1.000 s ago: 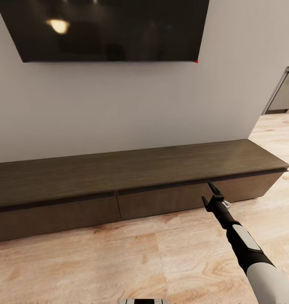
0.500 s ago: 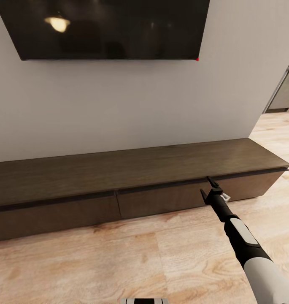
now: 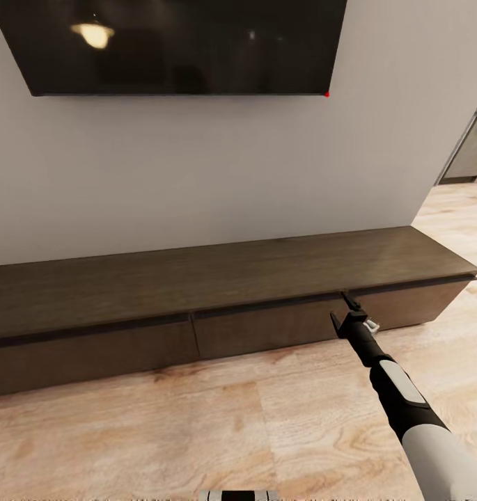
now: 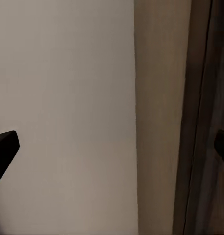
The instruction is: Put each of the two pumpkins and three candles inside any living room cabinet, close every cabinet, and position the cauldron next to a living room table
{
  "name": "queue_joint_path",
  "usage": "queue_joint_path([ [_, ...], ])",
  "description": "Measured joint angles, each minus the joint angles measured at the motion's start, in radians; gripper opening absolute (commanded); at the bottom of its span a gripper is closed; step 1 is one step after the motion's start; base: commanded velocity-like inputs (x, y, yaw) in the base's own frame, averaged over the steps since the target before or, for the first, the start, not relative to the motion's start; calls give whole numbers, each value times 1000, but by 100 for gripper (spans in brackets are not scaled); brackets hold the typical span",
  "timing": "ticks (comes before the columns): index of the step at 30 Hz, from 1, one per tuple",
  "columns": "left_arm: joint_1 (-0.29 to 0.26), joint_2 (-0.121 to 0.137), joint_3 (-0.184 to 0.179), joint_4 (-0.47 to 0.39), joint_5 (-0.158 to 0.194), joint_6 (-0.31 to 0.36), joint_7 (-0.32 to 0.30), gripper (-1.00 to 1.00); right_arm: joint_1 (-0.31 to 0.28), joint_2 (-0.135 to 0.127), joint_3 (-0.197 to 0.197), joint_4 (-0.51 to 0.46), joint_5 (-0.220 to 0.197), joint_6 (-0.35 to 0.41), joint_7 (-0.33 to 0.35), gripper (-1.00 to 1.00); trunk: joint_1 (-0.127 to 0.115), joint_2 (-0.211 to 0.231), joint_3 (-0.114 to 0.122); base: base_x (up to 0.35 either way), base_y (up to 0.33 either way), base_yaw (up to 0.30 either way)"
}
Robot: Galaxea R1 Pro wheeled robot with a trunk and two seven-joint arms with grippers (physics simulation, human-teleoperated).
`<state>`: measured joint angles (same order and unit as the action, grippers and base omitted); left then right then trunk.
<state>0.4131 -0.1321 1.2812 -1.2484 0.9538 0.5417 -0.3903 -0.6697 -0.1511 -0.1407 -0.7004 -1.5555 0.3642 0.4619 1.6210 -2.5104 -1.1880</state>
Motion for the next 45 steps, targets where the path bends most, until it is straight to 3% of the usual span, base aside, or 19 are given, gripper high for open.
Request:
queue_joint_path([
  [9,-5,-13,27,-34,-12,0,-50,100,-4,8,-3,26,-9,9,15,100,4,-2,-35,0,0,0],
  [10,-5,-13,87,-61,-10,21,-95,100,-5,8,-3,27,-5,10,62,100,4,-2,-39,0,0,0],
  [12,-5,-14,113,-69,-12,38,-102,100,-5,9,-4,28,6,10,78,100,5,-3,-46,0,0,0],
  [15,-5,-17,137,-87,-11,60,-108,100,-6,9,-5,31,28,10,94,100,7,-4,-58,0,0,0],
  [23,-5,-34,154,-154,-12,78,-114,100,-20,9,-8,39,43,1,138,100,10,-5,-89,0,0,0],
  [26,-5,-39,169,-191,-11,82,-116,100,-28,8,-8,43,46,-5,190,100,12,-6,-101,0,0,0],
  [32,-6,-37,245,-282,-8,108,-115,100,-52,7,-9,48,59,-8,221,100,14,-8,-124,0,0,0],
  [42,-35,-8,261,-350,-6,118,-123,100,-90,7,-9,88,106,-8,217,100,15,-8,-132,0,0,0],
  [44,-38,-6,262,-353,-6,113,-149,100,-92,7,-9,90,115,-8,217,100,15,-8,-132,0,0,0],
  [45,-40,-7,262,-354,-6,97,-195,100,-93,7,-9,91,121,-8,217,100,15,-8,-132,0,0,0],
])
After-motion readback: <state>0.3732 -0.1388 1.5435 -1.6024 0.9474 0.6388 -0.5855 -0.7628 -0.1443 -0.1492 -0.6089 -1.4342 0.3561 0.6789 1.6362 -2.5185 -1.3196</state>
